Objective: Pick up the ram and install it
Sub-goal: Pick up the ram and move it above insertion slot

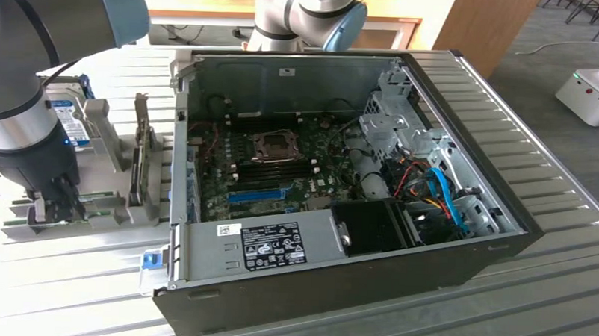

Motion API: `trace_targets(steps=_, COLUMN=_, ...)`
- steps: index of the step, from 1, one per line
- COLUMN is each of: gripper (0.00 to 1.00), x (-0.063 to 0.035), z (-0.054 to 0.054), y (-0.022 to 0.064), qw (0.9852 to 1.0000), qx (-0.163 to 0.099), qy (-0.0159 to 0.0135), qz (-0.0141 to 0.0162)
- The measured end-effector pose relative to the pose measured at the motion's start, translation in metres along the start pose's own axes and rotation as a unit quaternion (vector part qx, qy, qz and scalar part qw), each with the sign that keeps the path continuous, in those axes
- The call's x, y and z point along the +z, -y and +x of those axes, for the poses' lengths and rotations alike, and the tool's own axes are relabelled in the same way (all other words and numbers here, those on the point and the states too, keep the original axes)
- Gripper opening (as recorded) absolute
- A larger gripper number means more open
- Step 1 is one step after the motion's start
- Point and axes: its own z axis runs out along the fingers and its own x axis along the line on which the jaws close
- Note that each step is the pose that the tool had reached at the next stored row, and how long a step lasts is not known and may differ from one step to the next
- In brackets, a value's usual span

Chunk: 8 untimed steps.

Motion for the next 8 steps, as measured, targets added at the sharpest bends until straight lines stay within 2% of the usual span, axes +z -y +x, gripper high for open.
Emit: trace_targets(steps=8, gripper=0.12, x=-0.0079, z=-0.0001, y=-0.0001, qw=1.0000, qx=0.000, qy=0.0000, qz=0.0001)
